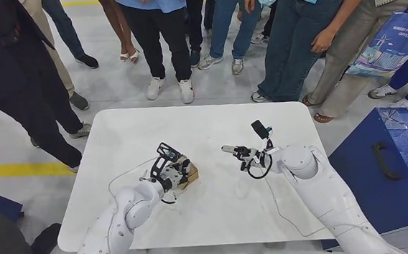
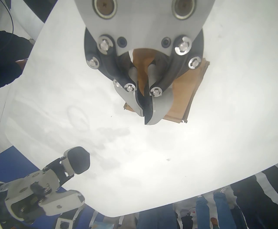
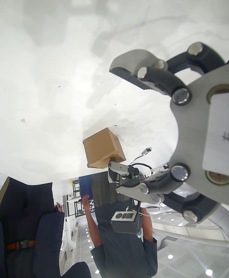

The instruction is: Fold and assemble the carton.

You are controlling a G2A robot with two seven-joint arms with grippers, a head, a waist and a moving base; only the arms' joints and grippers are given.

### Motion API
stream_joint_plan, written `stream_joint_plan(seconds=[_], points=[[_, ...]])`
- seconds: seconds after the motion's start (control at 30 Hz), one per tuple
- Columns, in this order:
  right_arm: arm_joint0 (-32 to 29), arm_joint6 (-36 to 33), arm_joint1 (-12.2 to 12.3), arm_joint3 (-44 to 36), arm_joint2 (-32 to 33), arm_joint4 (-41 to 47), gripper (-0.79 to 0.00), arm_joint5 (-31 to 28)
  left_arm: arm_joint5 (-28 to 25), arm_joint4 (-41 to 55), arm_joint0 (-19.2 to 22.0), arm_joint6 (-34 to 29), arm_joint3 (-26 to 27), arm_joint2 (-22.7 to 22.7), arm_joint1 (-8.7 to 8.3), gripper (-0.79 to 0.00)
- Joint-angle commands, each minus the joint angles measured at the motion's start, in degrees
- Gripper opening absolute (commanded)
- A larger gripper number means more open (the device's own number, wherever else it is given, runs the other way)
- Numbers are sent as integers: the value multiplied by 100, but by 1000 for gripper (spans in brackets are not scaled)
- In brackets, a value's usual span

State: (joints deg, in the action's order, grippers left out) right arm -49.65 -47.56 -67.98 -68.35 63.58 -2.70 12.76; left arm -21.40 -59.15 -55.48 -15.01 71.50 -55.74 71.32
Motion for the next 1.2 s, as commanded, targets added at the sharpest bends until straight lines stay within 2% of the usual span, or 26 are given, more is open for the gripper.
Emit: stream_joint_plan(seconds=[0.0, 0.1, 0.27, 0.37, 0.47, 0.5, 0.53, 0.57, 0.6, 0.67, 0.73, 0.83, 0.93, 1.07, 1.17], points=[[0, 0, 0, 0, 0, 0, 0, 0, -107, 70, -25, 236, 51, -50, 1, -785], [0, 0, 0, 0, 0, 0, 0, 0, -231, 96, -176, 743, 352, -311, -52, -785], [0, 0, 0, 0, 0, 0, 0, 0, -366, 184, -741, 1463, 1136, -1093, -218, -785], [0, 0, 0, 0, 0, 0, 0, 0, -389, 158, -1099, 1644, 1529, -1525, -305, -785], [0, 0, 0, 0, 0, 0, 0, 0, -463, 234, -1346, 1691, 1690, -1859, -365, -785], [0, 0, 0, 0, 0, 0, 0, 0, -470, 290, -1404, 1681, 1714, -1954, -379, -548], [0, 0, 0, 0, 0, 0, 0, 0, -511, 367, -1443, 1667, 1728, -2005, -387, 0], [0, 0, 0, 0, 0, 0, 0, 0, -511, 367, -1443, 1667, 1728, -2005, -387, 0], [0, 0, 0, 0, 0, 0, -1, 0, -501, 352, -1433, 1673, 1727, -1991, -385, -777], [0, 0, 0, 0, 0, 0, -1, 0, -514, 380, -1448, 1665, 1730, -2013, -388, -726], [0, 0, 0, 0, 0, 0, 0, 0, -512, 369, -1444, 1665, 1728, -2006, -387, -573], [0, 0, 0, 0, 0, 0, -1, 0, -511, 367, -1443, 1666, 1728, -2004, -387, -385], [0, 0, 0, 0, 0, 0, 0, 0, -511, 367, -1443, 1667, 1728, -2004, -387, -225], [0, 0, 0, 0, 0, 0, -1, 0, -511, 367, -1443, 1667, 1728, -2004, -387, -71], [0, 0, 0, 0, 0, 0, 0, 0, -511, 367, -1443, 1667, 1728, -2004, -387, -16]])
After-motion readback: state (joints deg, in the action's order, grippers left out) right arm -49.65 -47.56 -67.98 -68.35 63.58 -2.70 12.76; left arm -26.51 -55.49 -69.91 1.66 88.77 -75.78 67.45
